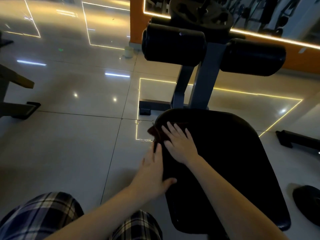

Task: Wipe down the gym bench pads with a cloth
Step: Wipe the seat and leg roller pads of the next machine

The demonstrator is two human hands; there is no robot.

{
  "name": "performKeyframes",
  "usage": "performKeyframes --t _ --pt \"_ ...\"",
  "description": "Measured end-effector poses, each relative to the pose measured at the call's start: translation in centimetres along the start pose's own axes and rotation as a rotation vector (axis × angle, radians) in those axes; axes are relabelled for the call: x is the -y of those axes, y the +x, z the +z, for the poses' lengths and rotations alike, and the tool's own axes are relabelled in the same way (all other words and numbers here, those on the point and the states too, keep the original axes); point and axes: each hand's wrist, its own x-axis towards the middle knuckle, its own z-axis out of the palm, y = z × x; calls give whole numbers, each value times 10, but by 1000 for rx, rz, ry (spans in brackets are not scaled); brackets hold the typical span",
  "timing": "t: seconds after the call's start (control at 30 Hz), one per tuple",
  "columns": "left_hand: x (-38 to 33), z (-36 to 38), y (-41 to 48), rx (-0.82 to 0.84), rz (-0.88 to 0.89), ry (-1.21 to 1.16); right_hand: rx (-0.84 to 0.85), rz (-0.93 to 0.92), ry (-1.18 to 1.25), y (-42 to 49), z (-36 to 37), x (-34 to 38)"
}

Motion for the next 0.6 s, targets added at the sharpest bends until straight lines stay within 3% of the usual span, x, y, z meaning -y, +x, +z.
performKeyframes --t 0.13,0.2,0.23,0.33,0.4,0.47,0.6 --pt "-11 12 -12 296 200 267 22 83 62 52 -12 -8" --pt "-15 12 -13 407 171 359 15 142 86 75 -17 -11" --pt "-14 15 -12 415 169 384 8 178 106 86 -20 -11" --pt "-11 24 -6 124 219 427 -36 269 124 112 -24 -5" --pt "-14 24 4 88 271 517 -61 288 88 117 -22 -2" --pt "-20 18 7 447 127 553 -60 232 72 111 -20 -4" --pt "-29 11 8 468 126 622 5 38 39 81 -13 -10"
